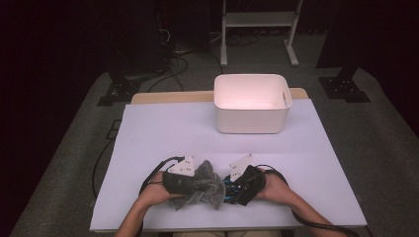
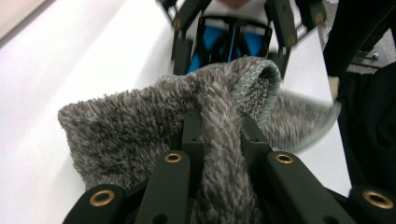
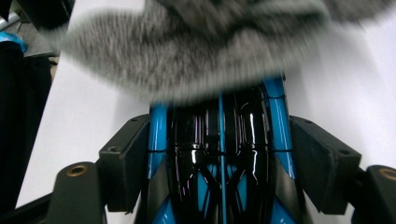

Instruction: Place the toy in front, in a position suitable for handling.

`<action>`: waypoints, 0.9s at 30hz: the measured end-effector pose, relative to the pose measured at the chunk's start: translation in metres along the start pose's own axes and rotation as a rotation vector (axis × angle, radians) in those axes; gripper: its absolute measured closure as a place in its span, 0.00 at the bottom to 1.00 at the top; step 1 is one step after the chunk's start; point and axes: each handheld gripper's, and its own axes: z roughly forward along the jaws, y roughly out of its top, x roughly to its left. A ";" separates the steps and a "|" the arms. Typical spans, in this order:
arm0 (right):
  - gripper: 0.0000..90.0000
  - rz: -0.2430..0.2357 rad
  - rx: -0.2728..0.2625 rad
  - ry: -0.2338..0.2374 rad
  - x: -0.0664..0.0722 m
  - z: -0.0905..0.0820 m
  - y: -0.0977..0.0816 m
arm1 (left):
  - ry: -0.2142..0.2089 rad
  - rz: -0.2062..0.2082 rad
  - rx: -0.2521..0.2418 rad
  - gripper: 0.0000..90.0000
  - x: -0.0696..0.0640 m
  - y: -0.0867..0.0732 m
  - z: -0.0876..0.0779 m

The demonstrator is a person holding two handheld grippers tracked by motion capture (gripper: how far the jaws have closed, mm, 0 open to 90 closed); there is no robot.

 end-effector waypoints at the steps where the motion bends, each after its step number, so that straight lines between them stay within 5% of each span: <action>1: 0.30 -0.012 -0.008 0.004 0.000 0.001 0.003 | -0.009 0.010 -0.004 0.86 0.000 0.003 0.002; 5: 0.29 -0.044 0.009 0.003 0.000 0.008 0.012 | -0.024 0.051 0.036 0.86 -0.004 0.013 0.015; 11: 0.25 0.020 -0.012 0.013 -0.001 0.003 0.003 | -0.022 0.048 0.055 0.86 -0.004 0.007 0.019; 19: 0.21 0.100 -0.055 -0.041 0.003 -0.027 -0.030 | -0.029 0.028 0.043 0.86 -0.003 0.004 0.017; 27: 0.24 0.074 -0.055 -0.047 0.005 -0.018 -0.032 | -0.070 0.086 0.072 0.86 -0.005 0.037 0.036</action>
